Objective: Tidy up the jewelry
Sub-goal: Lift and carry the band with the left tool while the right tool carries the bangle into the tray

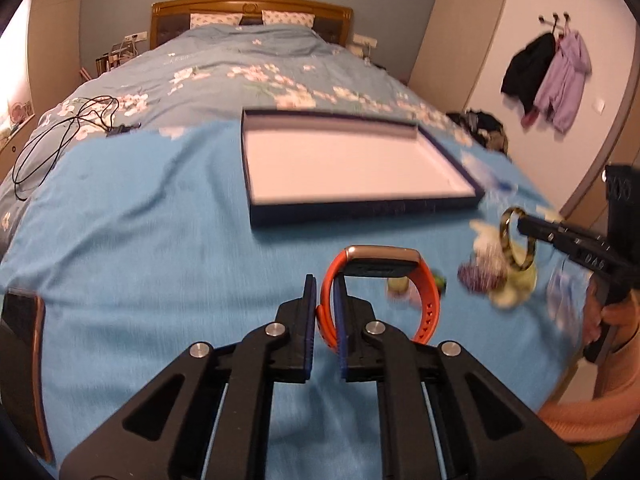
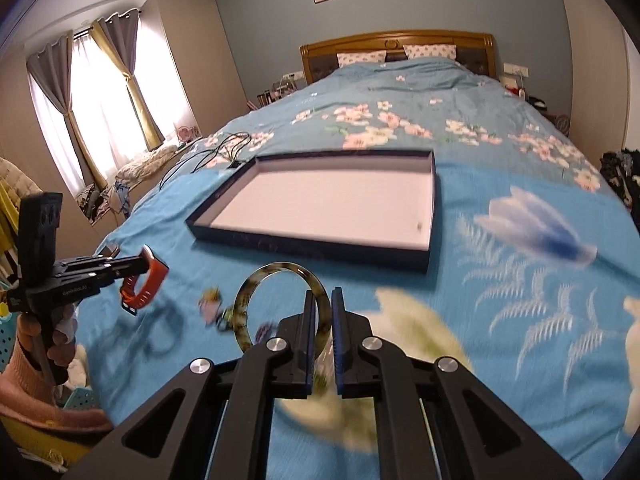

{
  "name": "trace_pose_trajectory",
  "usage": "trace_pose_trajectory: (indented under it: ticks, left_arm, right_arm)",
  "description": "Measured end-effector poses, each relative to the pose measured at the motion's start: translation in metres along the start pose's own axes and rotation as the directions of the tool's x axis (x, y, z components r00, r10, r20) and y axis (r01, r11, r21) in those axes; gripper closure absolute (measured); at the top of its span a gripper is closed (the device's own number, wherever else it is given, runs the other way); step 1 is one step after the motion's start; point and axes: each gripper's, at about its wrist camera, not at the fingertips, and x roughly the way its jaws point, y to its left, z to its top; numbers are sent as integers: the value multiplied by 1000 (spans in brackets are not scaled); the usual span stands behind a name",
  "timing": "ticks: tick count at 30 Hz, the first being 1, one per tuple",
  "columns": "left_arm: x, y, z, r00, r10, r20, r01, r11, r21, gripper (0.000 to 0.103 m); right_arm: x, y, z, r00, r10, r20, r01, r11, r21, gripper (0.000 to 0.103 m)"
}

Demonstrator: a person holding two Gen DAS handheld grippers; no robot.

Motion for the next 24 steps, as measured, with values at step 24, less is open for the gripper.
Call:
trace_pose_trajectory:
  ticks: [24]
  left_arm:
    - [132,9,154,998,65,-7,-66,996,-62,94]
  right_arm:
    - [136,-39,128,994,-85,-64,84,996,-14,97]
